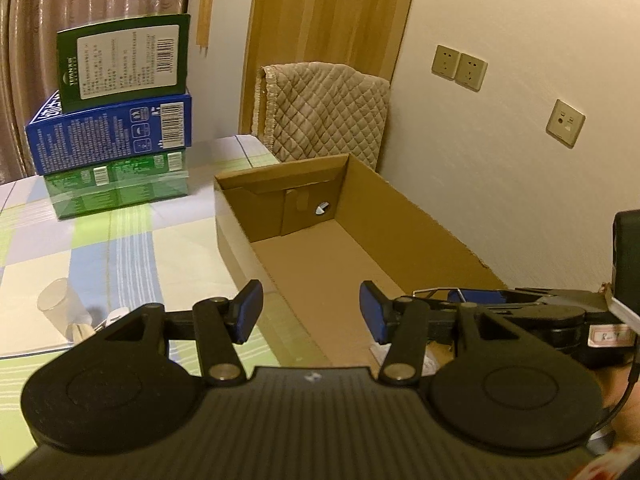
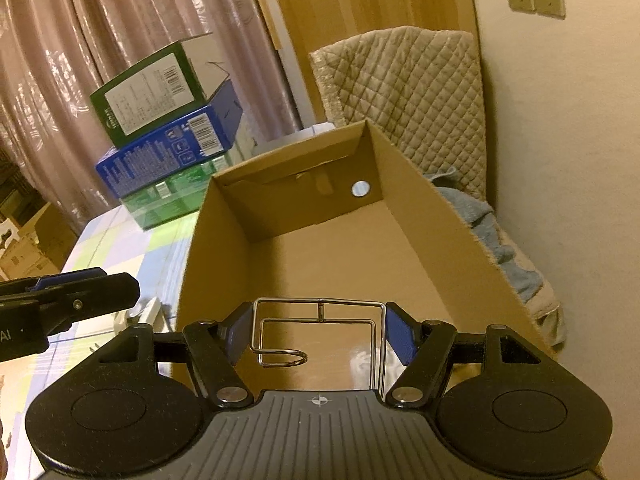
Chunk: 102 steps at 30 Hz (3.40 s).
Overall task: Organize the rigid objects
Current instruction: 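Move both tools back toward the table objects, then grasp the leopard-print claw clip with the right tool while the left tool approaches the white plug adapter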
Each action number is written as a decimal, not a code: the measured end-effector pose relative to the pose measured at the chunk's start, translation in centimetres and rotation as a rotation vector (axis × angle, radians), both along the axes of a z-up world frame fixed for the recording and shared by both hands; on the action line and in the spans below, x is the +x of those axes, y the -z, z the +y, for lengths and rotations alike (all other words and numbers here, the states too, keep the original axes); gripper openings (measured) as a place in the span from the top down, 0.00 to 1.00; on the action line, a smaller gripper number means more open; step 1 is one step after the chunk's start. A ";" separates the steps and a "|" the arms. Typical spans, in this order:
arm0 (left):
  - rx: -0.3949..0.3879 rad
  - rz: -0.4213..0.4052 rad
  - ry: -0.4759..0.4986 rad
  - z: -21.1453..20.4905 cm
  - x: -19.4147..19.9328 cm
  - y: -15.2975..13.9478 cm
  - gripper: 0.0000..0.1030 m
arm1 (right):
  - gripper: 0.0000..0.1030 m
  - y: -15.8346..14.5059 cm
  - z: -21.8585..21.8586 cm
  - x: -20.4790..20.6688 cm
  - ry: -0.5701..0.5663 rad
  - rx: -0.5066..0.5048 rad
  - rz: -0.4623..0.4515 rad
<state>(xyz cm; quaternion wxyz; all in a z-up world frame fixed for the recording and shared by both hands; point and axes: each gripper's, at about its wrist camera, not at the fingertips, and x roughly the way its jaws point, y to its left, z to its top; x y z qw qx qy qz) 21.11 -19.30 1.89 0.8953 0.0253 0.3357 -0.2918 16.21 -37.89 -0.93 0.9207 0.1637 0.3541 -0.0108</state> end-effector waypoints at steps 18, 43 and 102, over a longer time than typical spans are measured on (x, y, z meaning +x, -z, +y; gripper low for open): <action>-0.019 0.009 -0.098 5.2 -1.8 -0.3 0.53 | 0.35 -2.2 0.4 -1.8 0.031 0.024 -0.048; 0.037 -0.026 -0.348 19.4 -9.1 -1.9 0.51 | 0.31 -7.2 11.0 -8.4 -0.135 -0.035 -0.163; 0.120 0.005 -0.302 24.9 0.5 10.3 0.24 | 0.27 9.0 23.5 2.2 -0.394 -0.169 -0.015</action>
